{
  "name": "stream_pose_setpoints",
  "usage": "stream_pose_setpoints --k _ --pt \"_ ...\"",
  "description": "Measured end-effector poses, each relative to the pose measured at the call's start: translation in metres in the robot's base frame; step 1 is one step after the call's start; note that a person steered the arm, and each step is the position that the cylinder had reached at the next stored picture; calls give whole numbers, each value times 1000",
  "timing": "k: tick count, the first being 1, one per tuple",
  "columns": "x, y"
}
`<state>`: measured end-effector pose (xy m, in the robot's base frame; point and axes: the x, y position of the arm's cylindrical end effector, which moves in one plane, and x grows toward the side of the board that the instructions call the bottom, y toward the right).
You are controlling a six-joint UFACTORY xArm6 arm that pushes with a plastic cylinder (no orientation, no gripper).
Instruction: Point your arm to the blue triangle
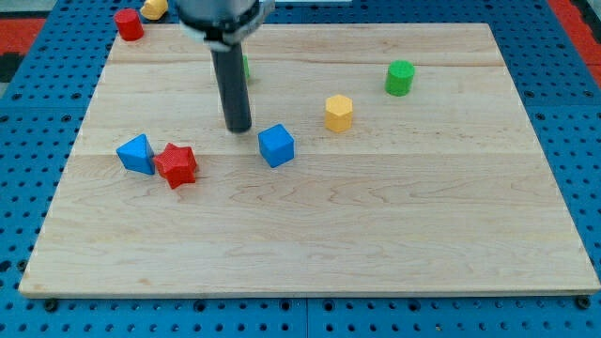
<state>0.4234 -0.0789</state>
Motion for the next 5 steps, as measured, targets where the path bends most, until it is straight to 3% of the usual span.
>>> stream_pose_setpoints --k 3,4,5 --pt "102 -30" --pt "140 -91" --pt "109 -141"
